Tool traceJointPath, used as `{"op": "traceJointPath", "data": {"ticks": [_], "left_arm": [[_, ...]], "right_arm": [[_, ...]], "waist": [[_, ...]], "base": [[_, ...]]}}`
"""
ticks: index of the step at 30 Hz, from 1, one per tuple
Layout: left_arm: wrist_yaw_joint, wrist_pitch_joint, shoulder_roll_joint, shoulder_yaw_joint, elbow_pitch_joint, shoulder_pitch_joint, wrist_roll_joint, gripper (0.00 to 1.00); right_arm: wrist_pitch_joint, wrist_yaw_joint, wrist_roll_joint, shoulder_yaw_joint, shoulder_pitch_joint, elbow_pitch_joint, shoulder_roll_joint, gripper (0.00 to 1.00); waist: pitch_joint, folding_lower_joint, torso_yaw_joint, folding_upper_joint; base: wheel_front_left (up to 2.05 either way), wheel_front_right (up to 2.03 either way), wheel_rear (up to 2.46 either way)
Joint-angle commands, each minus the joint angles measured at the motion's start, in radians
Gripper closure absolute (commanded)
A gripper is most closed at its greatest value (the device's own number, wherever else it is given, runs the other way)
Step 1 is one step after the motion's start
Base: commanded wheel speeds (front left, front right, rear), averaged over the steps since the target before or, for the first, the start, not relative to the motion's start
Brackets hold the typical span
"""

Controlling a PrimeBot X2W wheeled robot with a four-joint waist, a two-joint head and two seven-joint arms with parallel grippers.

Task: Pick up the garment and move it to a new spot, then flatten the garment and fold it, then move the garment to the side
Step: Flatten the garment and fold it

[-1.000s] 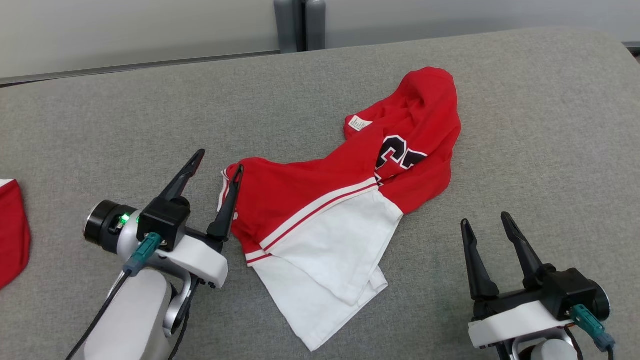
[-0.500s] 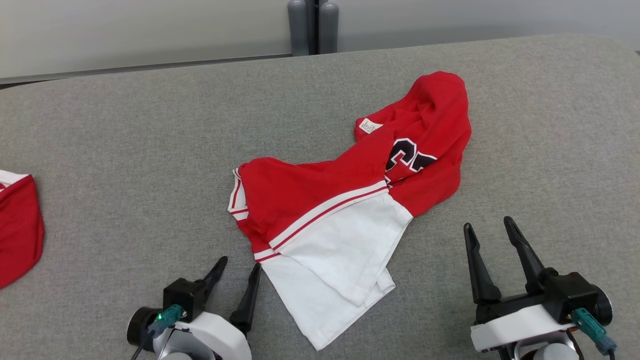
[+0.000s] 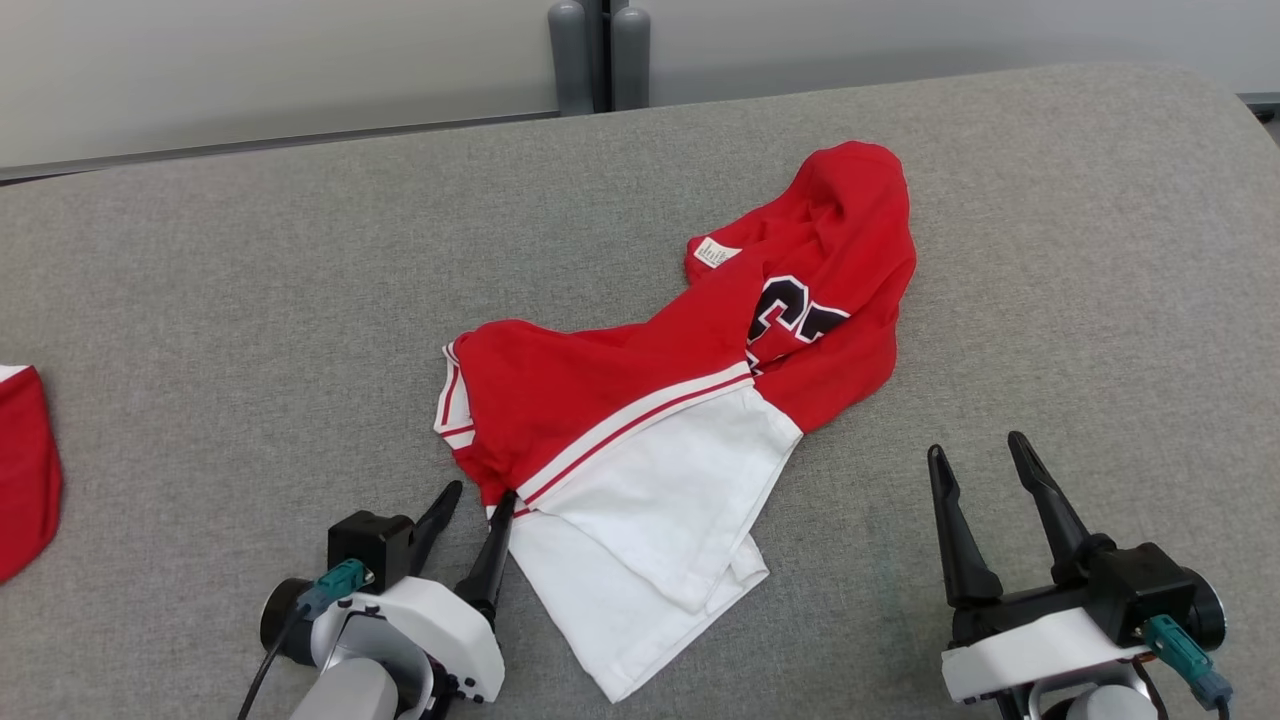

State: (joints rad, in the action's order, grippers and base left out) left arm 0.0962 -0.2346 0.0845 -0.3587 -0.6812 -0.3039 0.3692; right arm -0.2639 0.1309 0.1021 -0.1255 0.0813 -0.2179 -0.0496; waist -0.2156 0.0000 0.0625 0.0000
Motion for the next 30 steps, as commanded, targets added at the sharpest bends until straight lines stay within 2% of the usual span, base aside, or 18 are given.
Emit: {"op": "traceJointPath", "data": {"ticks": [1, 2, 9, 15, 19, 26, 30], "left_arm": [[0.006, 0.002, 0.004, 0.001, -0.012, -0.012, 0.014, 0.9], [0.013, 0.002, 0.002, -0.005, -0.016, -0.011, 0.024, 1.0], [0.024, -0.029, 0.04, -0.002, 0.07, -0.013, 0.02, 1.0], [-0.033, -0.031, 0.094, 0.099, 0.173, 0.052, -0.001, 1.0], [-0.063, -0.032, 0.115, 0.151, 0.186, 0.092, -0.013, 1.0], [-0.083, -0.032, 0.101, 0.161, 0.193, 0.126, -0.026, 1.0], [-0.056, -0.032, 0.081, 0.166, 0.231, 0.128, -0.017, 1.0]], "right_arm": [[-0.001, 0.0, 0.0, 0.001, -0.003, -0.002, -0.002, 0.0], [-0.001, 0.0, 0.003, 0.0, -0.004, -0.001, -0.002, 0.0], [-0.001, 0.0, 0.011, 0.008, -0.017, -0.001, -0.002, 0.0], [-0.001, 0.0, 0.018, 0.006, -0.028, -0.006, -0.002, 0.0], [-0.001, 0.0, 0.02, 0.001, -0.033, -0.008, -0.002, 0.0], [-0.001, 0.0, 0.023, 0.0, -0.039, -0.008, -0.002, 0.0], [-0.001, 0.0, 0.025, -0.001, -0.035, -0.006, -0.002, 0.0]], "waist": [[0.0, 0.0, 0.003, 0.0], [0.001, 0.0, 0.004, 0.0], [0.009, 0.0, -0.003, 0.0], [0.026, 0.0, -0.013, 0.0], [0.038, 0.0, -0.015, 0.0], [0.048, 0.0, -0.023, 0.0], [0.044, 0.0, -0.027, 0.0]], "base": [[0.0, 0.0, 0.0], [0.0, 0.0, 0.0], [0.0, 0.0, 0.0], [0.0, 0.0, 0.0], [0.0, 0.0, 0.0], [0.0, 0.0, 0.0], [0.0, 0.0, 0.0]]}}
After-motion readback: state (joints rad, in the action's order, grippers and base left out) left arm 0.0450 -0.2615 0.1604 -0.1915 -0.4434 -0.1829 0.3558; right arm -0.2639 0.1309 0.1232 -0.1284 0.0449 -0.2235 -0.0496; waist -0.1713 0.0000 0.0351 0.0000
